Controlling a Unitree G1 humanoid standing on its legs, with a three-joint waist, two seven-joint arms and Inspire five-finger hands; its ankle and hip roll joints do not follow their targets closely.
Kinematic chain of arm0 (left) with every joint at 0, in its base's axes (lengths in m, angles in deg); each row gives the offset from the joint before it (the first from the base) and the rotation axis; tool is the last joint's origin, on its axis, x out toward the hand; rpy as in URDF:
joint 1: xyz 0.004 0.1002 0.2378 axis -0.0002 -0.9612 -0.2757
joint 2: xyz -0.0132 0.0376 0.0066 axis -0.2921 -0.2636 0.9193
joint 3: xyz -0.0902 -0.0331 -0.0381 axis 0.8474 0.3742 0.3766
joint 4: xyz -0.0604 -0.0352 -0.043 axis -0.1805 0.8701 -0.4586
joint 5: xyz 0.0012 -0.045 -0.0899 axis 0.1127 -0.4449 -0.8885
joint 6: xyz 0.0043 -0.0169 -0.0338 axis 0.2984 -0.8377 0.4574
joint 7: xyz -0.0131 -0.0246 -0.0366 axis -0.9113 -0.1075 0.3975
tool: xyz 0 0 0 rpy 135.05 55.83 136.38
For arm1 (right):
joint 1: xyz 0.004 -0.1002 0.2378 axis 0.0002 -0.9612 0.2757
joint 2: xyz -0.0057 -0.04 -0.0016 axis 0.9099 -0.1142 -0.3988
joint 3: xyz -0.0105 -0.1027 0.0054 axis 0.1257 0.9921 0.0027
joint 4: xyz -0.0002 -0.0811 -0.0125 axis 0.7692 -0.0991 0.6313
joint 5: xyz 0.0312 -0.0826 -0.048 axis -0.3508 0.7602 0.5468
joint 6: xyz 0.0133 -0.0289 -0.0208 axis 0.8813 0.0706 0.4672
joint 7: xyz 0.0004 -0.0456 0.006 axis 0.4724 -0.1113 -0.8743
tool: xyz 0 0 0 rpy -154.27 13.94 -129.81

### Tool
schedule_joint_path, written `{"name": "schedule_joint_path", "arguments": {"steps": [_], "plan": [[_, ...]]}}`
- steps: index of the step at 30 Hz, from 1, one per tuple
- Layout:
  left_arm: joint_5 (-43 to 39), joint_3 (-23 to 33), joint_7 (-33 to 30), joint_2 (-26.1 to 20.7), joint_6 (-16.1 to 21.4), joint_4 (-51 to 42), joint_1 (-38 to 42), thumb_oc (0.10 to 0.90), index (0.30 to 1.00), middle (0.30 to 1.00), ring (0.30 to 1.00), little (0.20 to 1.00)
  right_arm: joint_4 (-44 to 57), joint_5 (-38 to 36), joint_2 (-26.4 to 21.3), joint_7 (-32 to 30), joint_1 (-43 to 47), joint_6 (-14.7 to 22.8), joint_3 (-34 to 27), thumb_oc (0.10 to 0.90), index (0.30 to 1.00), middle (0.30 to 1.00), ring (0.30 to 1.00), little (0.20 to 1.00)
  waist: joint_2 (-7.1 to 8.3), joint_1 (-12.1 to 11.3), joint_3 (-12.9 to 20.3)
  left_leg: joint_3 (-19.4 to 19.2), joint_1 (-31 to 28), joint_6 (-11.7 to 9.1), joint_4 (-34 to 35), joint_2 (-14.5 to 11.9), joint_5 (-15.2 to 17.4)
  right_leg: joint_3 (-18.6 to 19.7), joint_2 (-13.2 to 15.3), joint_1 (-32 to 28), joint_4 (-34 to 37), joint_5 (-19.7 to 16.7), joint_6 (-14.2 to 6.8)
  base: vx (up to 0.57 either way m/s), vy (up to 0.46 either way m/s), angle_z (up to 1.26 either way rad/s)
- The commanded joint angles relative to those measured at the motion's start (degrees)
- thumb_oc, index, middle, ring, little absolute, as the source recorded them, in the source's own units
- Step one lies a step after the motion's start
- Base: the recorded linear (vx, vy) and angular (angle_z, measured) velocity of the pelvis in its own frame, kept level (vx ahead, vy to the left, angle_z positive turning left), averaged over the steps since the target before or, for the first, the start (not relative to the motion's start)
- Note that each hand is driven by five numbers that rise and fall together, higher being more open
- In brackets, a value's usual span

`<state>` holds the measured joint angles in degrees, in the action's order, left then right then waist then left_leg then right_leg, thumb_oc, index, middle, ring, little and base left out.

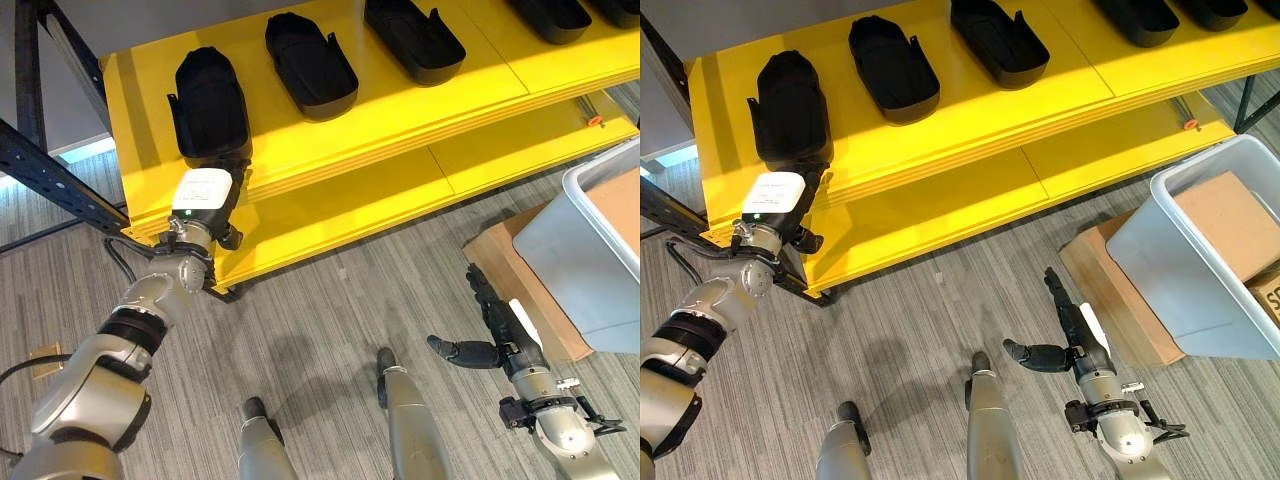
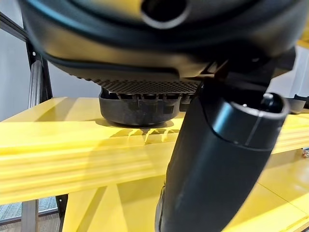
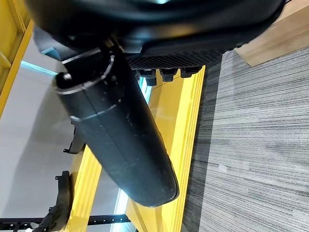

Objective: Move parts from the plastic box to the shelf.

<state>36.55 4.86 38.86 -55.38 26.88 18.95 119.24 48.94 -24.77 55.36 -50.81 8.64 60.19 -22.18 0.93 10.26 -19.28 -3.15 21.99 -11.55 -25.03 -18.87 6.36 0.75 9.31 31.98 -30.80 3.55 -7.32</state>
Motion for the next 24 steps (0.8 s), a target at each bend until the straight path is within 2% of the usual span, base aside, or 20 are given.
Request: {"name": "schedule_joint_path", "arguments": {"steps": [1, 11, 24], "plan": [[-1.7, 1.9, -2.4, -2.3, 0.7, -0.8, 5.7, 0.9, 1.0, 1.0, 1.0, 1.0, 4.3, -2.3, -1.2, -0.4, -0.2, 5.4, -4.3, 0.9, 1.0, 1.0, 1.0, 1.0, 1.0, -0.1, 4.8, -0.1, 5.1, 3.4, 1.3, 0.1, -7.5, 0.2, 1.0, -1.9, 1.0, -3.6, -0.7, 0.0, 0.0, 0.0], [-3.0, 2.3, -2.1, -2.3, 0.5, 2.2, 5.2, 0.9, 1.0, 1.0, 1.0, 1.0, 4.4, -2.3, -1.0, -0.5, 0.0, 5.4, -4.1, 0.9, 1.0, 1.0, 1.0, 1.0, 1.04, -0.1, 4.6, -0.1, 5.6, 3.4, 1.1, 0.1, -7.6, 0.2, 1.1, -1.5, 0.9, -3.7, -0.7, 0.0, 0.0, 0.0], [-4.4, 1.1, -2.2, -1.6, -0.1, 6.4, 8.7, 0.9, 1.0, 1.0, 1.0, 1.0, 3.8, -2.9, -1.7, -0.2, 0.1, 5.3, -3.5, 0.9, 1.0, 1.0, 1.0, 1.0, 1.34, 0.4, 5.2, -0.3, 5.7, 3.3, 0.8, -0.1, -7.6, 0.6, 0.9, -1.2, 0.5, -3.7, -0.7, 0.0, 0.0, 0.0]]}}
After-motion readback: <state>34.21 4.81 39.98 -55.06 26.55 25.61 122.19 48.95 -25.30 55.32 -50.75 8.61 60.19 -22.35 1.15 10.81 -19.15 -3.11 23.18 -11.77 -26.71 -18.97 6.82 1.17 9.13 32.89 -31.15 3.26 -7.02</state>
